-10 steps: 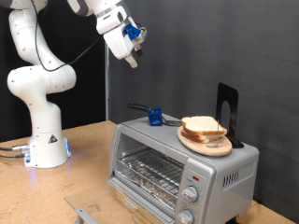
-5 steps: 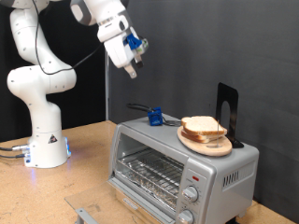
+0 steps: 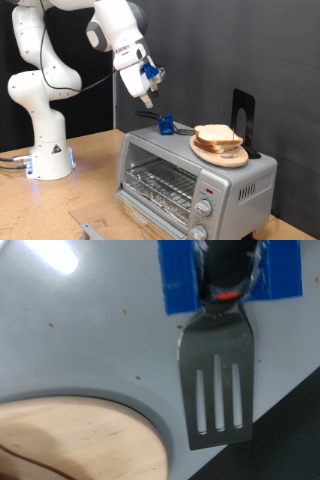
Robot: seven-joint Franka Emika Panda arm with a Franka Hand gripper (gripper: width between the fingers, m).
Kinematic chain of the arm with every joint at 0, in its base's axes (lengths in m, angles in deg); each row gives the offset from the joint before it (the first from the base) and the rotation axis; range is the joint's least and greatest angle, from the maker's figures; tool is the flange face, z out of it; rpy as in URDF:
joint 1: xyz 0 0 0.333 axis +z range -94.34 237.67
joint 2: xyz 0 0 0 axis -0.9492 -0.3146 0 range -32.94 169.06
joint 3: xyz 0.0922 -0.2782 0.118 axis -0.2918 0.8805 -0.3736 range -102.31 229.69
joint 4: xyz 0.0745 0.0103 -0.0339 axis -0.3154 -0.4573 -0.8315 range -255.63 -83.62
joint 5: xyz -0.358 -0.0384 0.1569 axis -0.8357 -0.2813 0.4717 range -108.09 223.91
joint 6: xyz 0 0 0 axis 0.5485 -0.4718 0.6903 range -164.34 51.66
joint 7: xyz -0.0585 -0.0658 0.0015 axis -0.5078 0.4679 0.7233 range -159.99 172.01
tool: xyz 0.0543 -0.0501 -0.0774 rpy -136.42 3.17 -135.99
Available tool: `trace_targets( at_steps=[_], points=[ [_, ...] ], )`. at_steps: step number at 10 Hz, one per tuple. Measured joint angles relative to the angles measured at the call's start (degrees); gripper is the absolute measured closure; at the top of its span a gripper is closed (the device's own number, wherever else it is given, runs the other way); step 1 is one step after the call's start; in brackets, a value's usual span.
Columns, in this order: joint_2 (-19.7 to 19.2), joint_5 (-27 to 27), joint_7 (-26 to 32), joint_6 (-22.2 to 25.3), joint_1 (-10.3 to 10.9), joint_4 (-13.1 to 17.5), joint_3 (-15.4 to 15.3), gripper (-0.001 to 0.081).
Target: Make a piece of toast with the oven
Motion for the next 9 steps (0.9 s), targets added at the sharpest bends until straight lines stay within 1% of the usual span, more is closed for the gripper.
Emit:
trace_targets(
  at_steps=[2,5,9],
  points=[
    [-1.9,0.3,0.0,-1.5,0.8,-0.1,-1.2,-0.0002],
    [-3.9,0.3,-0.4,-3.2,0.9,-0.6,-3.4,-0.0002],
    [-5.6,0.3,-1.5,-5.9,0.9,-1.6,-5.5,-0.0002]
  ],
)
